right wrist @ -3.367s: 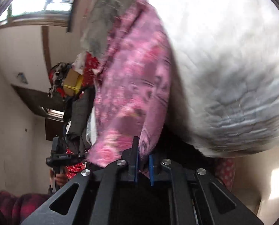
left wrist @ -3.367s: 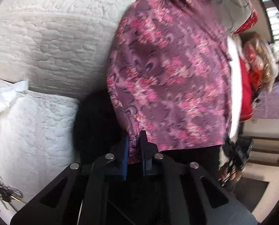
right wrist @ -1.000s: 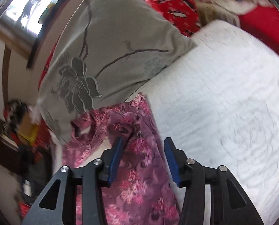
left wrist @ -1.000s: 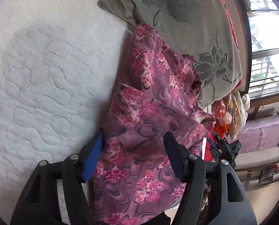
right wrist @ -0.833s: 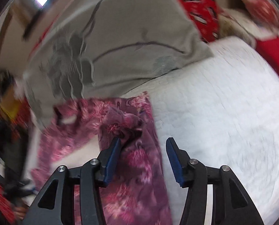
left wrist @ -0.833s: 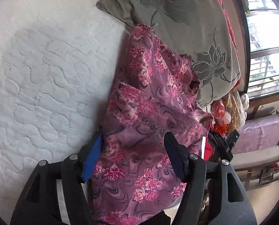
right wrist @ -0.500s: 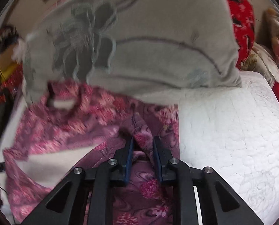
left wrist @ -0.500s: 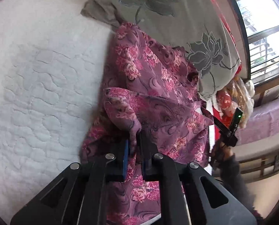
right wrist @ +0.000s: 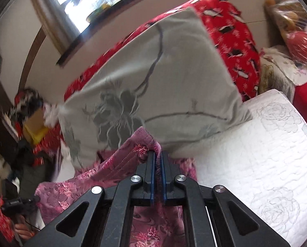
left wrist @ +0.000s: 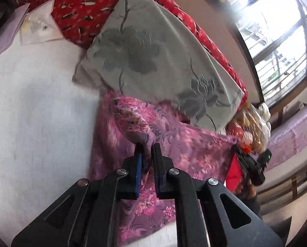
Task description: Fold small clothes
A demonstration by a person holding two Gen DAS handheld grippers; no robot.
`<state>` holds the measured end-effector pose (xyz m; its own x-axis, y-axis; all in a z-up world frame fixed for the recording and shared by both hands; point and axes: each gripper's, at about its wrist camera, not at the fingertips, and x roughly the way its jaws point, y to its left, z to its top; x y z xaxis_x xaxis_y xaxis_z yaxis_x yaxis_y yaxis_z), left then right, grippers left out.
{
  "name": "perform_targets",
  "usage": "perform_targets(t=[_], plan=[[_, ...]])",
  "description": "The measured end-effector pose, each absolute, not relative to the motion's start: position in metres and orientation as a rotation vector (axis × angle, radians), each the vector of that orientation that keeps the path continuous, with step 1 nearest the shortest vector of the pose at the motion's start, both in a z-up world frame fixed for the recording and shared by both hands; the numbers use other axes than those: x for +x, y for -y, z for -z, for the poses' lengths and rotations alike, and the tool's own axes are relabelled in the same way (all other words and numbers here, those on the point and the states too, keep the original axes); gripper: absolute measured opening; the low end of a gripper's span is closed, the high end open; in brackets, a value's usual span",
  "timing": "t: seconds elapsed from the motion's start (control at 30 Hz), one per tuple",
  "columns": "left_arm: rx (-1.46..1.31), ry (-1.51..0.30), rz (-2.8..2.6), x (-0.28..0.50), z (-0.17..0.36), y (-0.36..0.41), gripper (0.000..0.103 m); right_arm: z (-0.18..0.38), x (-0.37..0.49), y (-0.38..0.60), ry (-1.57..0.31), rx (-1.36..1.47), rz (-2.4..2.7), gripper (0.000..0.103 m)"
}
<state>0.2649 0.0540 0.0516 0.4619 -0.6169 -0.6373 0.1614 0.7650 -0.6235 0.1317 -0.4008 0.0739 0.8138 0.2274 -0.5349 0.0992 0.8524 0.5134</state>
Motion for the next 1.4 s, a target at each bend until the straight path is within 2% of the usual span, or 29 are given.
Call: perform_targets(t=[0.2, 0.4, 0.5, 0.57, 0.67, 0.73, 0.8, 0.83, 0.87, 1.0, 1.07, 1.17, 1.27, 1.3, 1.33, 1.37, 1.4], plan=[[-0.48, -1.013, 0.415, 0.336, -0.027, -0.034, 0.003, -0.045, 0.158, 0.42, -0.644, 0.679, 0.014, 0.004], [-0.463, -1.148, 0.299, 0.386, 0.035, -0.022, 0.003, 0.006, 0.183, 0.426, -0.715, 0.741, 0.106, 0.004], [-0.538, -1.173, 0.327, 0.385, 0.044, -0.036, 0.003, 0.032, 0.191, 0.427, -0.823, 0.751, 0.173, 0.005], [-0.58, -1.169, 0.351, 0.377, 0.039, -0.051, 0.003, 0.033, 0.184, 0.428, -0.81, 0.758, 0.182, 0.01], [-0.584, -1.16, 0.401, 0.356, 0.027, -0.061, 0.005, 0.026, 0.169, 0.432, -0.772, 0.783, 0.168, 0.011], [-0.56, -1.161, 0.449, 0.333, 0.018, -0.06, 0.008, 0.019, 0.151, 0.433, -0.753, 0.813, 0.142, 0.012], [-0.528, -1.158, 0.511, 0.301, 0.011, -0.054, 0.026, 0.016, 0.135, 0.429, -0.753, 0.822, 0.109, 0.02], [-0.521, -1.159, 0.529, 0.285, 0.01, -0.052, 0.033, 0.016, 0.124, 0.425, -0.766, 0.828, 0.097, 0.03], [-0.521, -1.158, 0.547, 0.267, 0.01, -0.051, 0.04, 0.016, 0.109, 0.421, -0.778, 0.832, 0.092, 0.033], [-0.564, -1.201, 0.569, 0.215, 0.015, -0.059, 0.04, 0.017, 0.051, 0.416, -0.816, 0.815, 0.108, 0.034], [-0.587, -1.233, 0.575, 0.195, 0.019, -0.061, 0.04, 0.02, 0.023, 0.412, -0.832, 0.828, 0.109, 0.04], [-0.625, -1.255, 0.551, 0.182, 0.027, -0.061, 0.04, 0.035, -0.009, 0.402, -0.871, 0.858, 0.1, 0.043], [-0.634, -1.291, 0.491, 0.184, 0.037, -0.053, 0.04, 0.05, -0.013, 0.389, -0.916, 0.902, 0.061, 0.042], [-0.649, -1.296, 0.481, 0.185, 0.039, -0.055, 0.04, 0.049, -0.013, 0.386, -0.9, 0.892, 0.074, 0.038], [-0.667, -1.302, 0.466, 0.186, 0.042, -0.056, 0.04, 0.046, -0.013, 0.387, -0.87, 0.904, 0.094, 0.02], [-0.692, -1.305, 0.449, 0.187, 0.044, -0.057, 0.04, 0.043, -0.014, 0.392, -0.815, 0.968, 0.072, 0.008], [-0.698, -1.308, 0.439, 0.186, 0.046, -0.059, 0.04, 0.041, -0.017, 0.396, -0.766, 1.024, 0.055, 0.008]])
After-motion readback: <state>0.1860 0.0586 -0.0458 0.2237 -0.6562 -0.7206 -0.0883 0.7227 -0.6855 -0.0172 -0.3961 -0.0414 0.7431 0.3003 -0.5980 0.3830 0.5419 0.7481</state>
